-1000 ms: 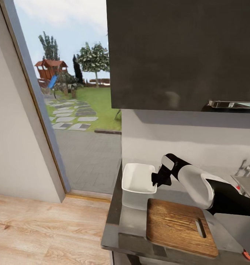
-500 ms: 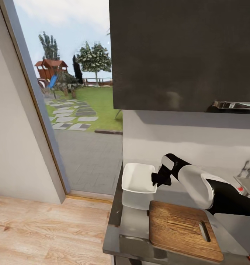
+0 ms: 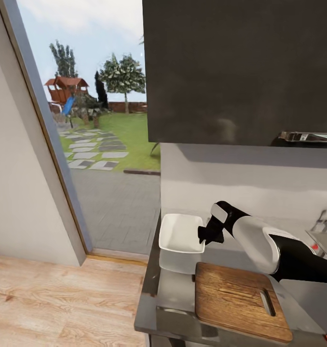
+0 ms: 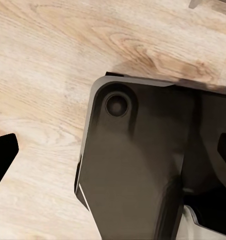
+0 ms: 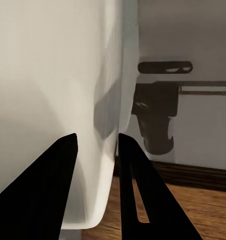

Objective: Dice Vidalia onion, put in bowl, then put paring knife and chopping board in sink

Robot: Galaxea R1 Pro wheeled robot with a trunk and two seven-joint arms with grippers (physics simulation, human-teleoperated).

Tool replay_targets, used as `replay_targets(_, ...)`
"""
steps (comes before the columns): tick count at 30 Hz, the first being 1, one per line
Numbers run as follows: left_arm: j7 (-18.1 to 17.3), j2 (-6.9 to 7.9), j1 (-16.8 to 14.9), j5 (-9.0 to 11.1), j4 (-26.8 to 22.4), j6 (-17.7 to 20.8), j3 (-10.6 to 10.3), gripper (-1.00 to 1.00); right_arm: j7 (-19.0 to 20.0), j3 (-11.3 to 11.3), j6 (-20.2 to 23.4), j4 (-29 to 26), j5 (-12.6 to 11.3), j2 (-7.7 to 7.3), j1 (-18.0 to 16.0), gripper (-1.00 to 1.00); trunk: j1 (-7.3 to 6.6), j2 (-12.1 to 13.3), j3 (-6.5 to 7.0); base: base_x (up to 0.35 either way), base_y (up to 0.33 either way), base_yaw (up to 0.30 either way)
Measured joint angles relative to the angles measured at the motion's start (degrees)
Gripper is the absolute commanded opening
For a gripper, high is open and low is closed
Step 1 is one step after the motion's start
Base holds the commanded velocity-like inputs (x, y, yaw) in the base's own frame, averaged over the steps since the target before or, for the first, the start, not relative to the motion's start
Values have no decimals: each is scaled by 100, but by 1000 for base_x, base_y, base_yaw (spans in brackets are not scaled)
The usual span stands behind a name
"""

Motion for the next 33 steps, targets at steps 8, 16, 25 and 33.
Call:
replay_targets(8,0,0,0,0,0,1,0,100,2,-1,0,3,-1,0,3,-100,0,0,-13,0,0,0)
replay_targets(16,0,0,0,0,0,1,0,100,8,-1,0,0,-3,0,3,-100,0,0,-14,0,0,0)
replay_targets(25,0,0,0,-1,0,1,0,100,9,4,0,1,-8,0,1,100,0,0,-14,0,0,0)
replay_targets(33,0,0,0,0,0,1,0,100,12,-16,-2,0,-20,-8,3,100,0,-1,-14,0,0,0)
